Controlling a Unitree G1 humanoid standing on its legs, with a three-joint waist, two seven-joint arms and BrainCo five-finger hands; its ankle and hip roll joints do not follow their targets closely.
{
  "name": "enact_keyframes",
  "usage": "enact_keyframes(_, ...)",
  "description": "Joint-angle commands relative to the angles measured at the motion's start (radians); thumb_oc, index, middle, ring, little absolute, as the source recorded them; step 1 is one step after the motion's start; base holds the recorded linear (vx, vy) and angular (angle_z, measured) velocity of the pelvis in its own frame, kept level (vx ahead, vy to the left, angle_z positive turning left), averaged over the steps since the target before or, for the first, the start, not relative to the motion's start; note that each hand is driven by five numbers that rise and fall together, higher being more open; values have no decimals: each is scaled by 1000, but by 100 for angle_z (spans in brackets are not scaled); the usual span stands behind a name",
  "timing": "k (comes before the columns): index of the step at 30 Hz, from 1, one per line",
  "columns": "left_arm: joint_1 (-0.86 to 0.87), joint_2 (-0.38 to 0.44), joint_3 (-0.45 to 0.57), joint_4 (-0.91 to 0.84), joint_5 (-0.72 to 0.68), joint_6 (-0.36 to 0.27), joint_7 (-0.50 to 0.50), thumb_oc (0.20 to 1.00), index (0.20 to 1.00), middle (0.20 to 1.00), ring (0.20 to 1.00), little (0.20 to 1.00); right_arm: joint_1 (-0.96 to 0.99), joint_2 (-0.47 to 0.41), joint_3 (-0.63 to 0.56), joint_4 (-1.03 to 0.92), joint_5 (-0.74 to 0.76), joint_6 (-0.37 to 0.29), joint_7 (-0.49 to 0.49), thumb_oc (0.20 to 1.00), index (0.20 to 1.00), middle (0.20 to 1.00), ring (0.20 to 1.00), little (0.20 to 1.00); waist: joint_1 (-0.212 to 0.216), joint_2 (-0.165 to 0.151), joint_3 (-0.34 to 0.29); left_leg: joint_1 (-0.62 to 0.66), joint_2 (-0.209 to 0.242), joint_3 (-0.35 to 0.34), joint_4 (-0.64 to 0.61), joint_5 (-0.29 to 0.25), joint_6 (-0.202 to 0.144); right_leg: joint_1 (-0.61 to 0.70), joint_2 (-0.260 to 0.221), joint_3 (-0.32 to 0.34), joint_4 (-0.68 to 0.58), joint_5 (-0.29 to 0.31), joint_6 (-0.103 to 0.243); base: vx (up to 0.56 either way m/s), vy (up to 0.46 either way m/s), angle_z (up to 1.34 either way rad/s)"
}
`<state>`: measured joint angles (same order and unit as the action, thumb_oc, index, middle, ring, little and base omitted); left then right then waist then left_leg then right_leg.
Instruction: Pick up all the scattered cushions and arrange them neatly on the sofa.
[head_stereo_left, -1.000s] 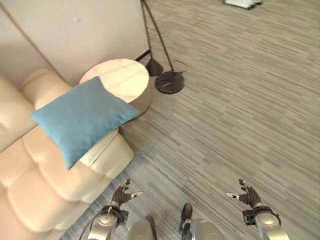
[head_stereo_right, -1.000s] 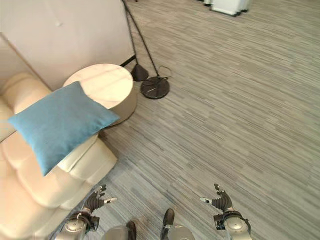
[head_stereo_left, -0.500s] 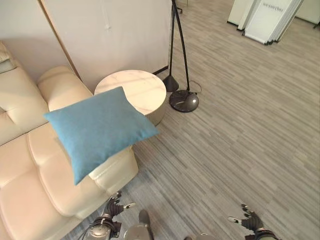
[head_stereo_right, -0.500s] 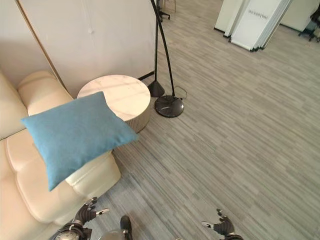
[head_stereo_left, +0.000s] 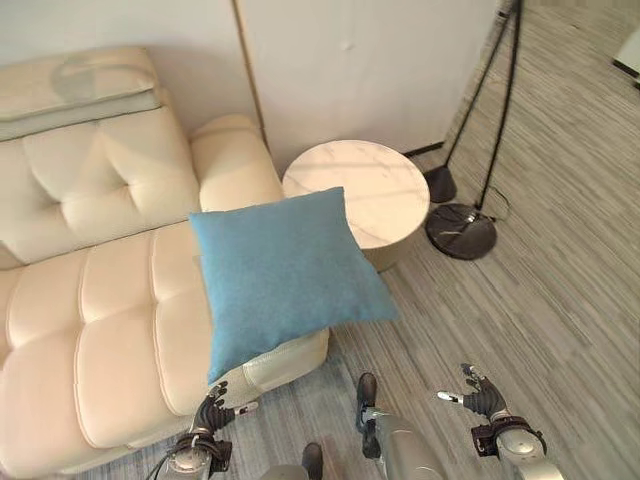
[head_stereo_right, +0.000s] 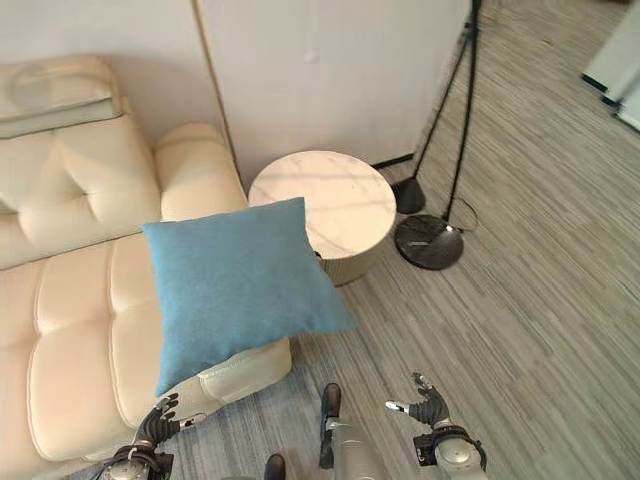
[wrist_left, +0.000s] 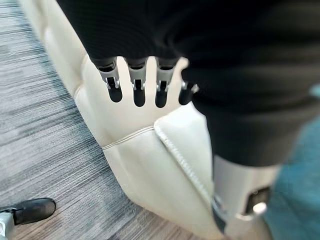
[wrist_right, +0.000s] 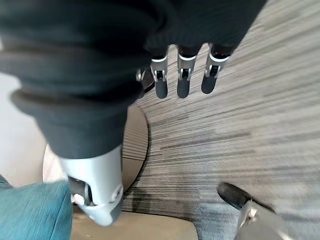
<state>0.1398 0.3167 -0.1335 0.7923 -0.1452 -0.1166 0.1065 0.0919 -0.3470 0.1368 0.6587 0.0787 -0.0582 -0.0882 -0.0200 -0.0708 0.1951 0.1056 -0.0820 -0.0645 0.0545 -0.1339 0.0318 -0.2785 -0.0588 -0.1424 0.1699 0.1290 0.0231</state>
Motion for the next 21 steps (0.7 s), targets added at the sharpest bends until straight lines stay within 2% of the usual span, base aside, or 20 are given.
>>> enact_keyframes(1,-44,36,-8,-38,11,-34,-10,1000,1000,1000,1000,1000,2,-45,-30,-31,10,-41,-15,1000,1000,1000,1000,1000,-27,1,-10,-138,3,105,102,37,-74,162,5,17,-73,-143,87,150,-150,86)
enact_keyframes(2,-38,35,-7,-40,14,-32,-17,1000,1000,1000,1000,1000,6,-48,-33,-35,11,-43,-12,1000,1000,1000,1000,1000,-29,1,-13,-148,11,117,140,24,-81,179,6,13,-79,-151,79,92,-91,95)
enact_keyframes(3,-37,35,-7,-44,11,-29,-19,1000,1000,1000,1000,1000,6,-58,-39,-38,15,-43,-11,1000,1000,1000,1000,1000,-29,-3,-3,-195,38,156,258,42,-110,210,-6,-7,-84,-170,65,93,-91,70)
enact_keyframes(4,-37,35,-7,-44,11,-29,-19,1000,1000,1000,1000,1000,6,-58,-39,-38,15,-43,-11,1000,1000,1000,1000,1000,-29,-3,-3,-195,38,156,258,42,-110,210,-6,-7,-84,-170,65,32,-82,59)
enact_keyframes(5,-46,32,-7,-36,6,-26,-12,1000,1000,1000,1000,1000,4,-64,-42,-34,16,-38,-17,1000,1000,1000,1000,1000,-32,-4,16,-249,97,228,335,74,-129,231,-15,-33,-80,-191,47,-1,-45,61)
enact_keyframes(6,-46,34,-4,-34,6,-24,-12,1000,1000,1000,1000,1000,4,-66,-40,-33,15,-33,-20,1000,1000,1000,1000,1000,-29,-5,20,-266,122,253,350,81,-129,239,-12,-38,-83,-197,40,-1,-45,65)
enact_keyframes(7,-46,34,-4,-34,6,-24,-12,1000,1000,1000,1000,1000,4,-66,-40,-33,15,-33,-20,1000,1000,1000,1000,1000,-28,-5,20,-266,123,253,350,81,-129,239,-12,-38,-83,-197,40,36,-33,43)
enact_keyframes(8,-44,43,3,-36,7,-23,-6,1000,1000,1000,1000,1000,4,-71,-33,-30,16,-31,-23,1000,1000,1000,1000,1000,-21,-18,28,-306,153,269,371,92,-122,245,-16,-40,-83,-205,32,25,-34,19)
enact_keyframes(10,-46,49,14,-31,-6,-20,-2,1000,1000,1000,1000,1000,-1,-72,-28,-23,19,-26,-28,1000,1000,1000,1000,1000,-14,-32,31,-353,176,260,396,91,-116,239,-23,-44,-76,-215,26,27,-25,17)
enact_keyframes(11,-46,49,14,-31,-6,-20,-2,1000,1000,1000,1000,1000,-1,-72,-28,-23,19,-26,-28,1000,1000,1000,1000,1000,-14,-30,34,-353,179,259,403,85,-117,242,-20,-44,-74,-217,26,45,16,12)
enact_keyframes(14,-39,52,33,-22,-19,-17,8,1000,1000,1000,1000,1000,-4,-73,-28,-32,15,-22,-29,1000,1000,1000,1000,1000,-7,-27,30,-322,185,248,322,67,-104,236,-19,-44,-55,-239,30,102,91,-18)
enact_keyframes(16,-35,56,59,0,-21,-18,16,1000,1000,1000,1000,1000,-12,-79,-29,-53,-1,-27,-27,1000,1000,1000,1000,1000,-10,-13,14,-266,160,240,226,45,-90,229,-24,-39,-25,-251,44,174,210,-46)
enact_keyframes(21,-47,91,104,12,-28,-29,43,1000,1000,1000,1000,1000,-41,-87,-37,-99,1,-29,-33,1000,1000,1000,1000,1000,5,-12,-17,-207,124,256,136,39,-65,223,-44,-20,3,-245,71,148,142,-11)
